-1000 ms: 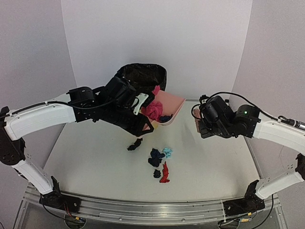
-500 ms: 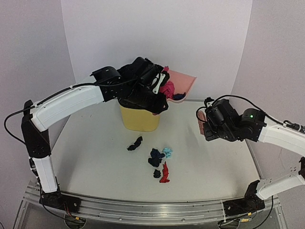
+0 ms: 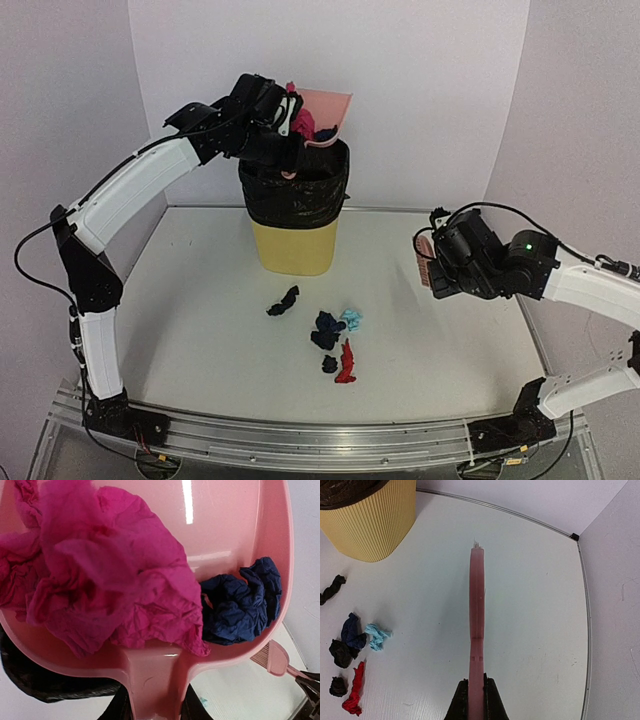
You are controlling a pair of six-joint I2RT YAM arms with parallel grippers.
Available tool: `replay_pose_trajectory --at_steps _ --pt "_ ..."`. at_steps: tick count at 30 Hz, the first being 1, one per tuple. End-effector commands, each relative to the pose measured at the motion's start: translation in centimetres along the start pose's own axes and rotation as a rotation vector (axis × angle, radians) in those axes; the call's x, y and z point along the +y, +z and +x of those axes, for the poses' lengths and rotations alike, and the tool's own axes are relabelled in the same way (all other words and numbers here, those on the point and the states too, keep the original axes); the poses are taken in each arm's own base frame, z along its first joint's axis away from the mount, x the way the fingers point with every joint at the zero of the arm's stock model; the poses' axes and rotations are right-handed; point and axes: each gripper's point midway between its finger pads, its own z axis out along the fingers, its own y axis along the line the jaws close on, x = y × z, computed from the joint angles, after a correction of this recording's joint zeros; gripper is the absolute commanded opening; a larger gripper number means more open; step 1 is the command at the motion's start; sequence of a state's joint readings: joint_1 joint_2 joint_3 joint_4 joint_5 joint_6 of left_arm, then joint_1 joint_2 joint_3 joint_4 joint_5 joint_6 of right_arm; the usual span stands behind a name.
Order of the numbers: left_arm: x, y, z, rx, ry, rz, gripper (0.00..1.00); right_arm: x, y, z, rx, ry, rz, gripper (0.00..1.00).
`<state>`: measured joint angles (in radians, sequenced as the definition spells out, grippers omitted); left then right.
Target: Sweep away the paper scraps from the table
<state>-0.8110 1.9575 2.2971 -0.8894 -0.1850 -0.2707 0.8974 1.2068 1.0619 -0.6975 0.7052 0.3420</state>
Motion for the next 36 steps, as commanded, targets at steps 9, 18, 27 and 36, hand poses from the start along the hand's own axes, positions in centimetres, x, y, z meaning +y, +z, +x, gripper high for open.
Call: replay_pose_trajectory --at_steps 9,18,27,36 --pt "9.3 -2.0 -6.2 -0.134 0.362 -0.387 0.00 0.1 -0.2 -0.5 -0.017 0.024 -0.020 0.00" --pt "12.4 -0.4 -7.1 -0.077 0.705 -0.659 0.00 0.2 -0.4 -0.5 -0.016 0.042 -0.031 0.00" --pt "14.2 -0.8 -8.9 -0.044 0.964 -0.904 0.00 -0.3 -0.8 -0.5 -0.026 0.059 -0.027 0.00" --pt "14.6 -2.6 -10.8 -0.058 1.151 -1.108 0.00 -0.2 -0.6 -0.7 -0.024 0.045 -0.014 0.00"
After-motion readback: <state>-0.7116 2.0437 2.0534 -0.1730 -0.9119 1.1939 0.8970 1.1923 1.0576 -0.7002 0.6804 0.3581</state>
